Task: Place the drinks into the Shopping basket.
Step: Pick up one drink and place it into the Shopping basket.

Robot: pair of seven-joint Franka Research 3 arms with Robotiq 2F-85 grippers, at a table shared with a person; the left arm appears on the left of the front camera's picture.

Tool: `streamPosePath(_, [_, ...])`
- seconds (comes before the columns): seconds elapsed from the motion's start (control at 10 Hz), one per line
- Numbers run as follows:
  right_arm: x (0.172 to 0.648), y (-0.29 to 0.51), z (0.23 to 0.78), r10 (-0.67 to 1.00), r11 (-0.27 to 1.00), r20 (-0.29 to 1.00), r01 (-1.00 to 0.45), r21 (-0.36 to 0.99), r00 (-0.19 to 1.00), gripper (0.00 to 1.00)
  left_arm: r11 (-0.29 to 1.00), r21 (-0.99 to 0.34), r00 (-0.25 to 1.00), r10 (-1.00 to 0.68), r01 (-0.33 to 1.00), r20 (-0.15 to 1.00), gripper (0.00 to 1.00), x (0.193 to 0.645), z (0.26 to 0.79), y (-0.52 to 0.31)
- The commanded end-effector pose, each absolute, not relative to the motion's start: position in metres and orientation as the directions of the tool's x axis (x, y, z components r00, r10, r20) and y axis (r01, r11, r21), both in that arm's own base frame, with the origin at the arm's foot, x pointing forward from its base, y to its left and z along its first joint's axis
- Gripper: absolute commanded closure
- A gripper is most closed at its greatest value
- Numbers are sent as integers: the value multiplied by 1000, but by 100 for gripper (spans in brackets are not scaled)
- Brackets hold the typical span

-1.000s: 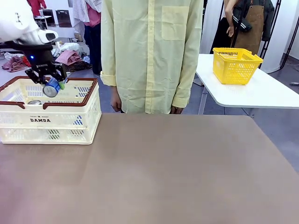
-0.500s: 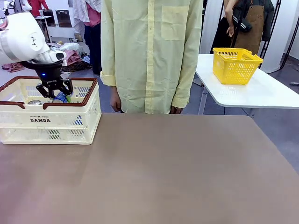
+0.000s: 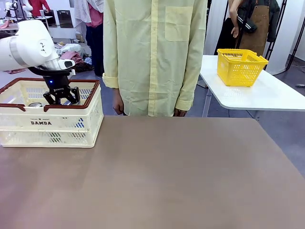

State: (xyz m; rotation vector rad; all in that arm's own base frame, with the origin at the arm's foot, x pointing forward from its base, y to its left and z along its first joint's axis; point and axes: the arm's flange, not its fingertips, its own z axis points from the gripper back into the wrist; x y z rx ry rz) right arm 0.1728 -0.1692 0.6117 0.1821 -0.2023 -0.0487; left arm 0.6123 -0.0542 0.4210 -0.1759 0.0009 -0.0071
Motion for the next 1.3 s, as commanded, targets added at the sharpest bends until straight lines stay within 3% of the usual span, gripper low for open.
streamPosePath(0.0, [174, -168, 612, -64, 983, 198, 28, 181, 978, 0, 988, -155, 1000, 10, -14, -27, 100, 620, 425, -54])
streamPosePath(0.5, [174, -168, 612, -64, 983, 198, 28, 181, 978, 0, 991, -136, 998, -1, -7, -62, 100, 624, 410, -57])
streamPosePath(0.6, [174, -168, 612, -64, 983, 198, 28, 181, 978, 0, 991, -133, 998, -7, -2, -70, 80, 624, 408, -57])
streamPosePath(0.7, [174, -168, 612, -64, 983, 198, 28, 181, 978, 0, 991, -137, 997, -11, 0, -79, 29, 625, 406, -58])
streamPosePath(0.8, [174, -168, 612, -64, 983, 198, 28, 181, 978, 0, 991, -136, 996, -11, -1, -87, 0, 625, 405, -59])
streamPosePath(1.2, [174, -168, 612, -64, 983, 198, 28, 181, 978, 0, 991, -136, 996, -16, 4, -89, 0, 626, 406, -59])
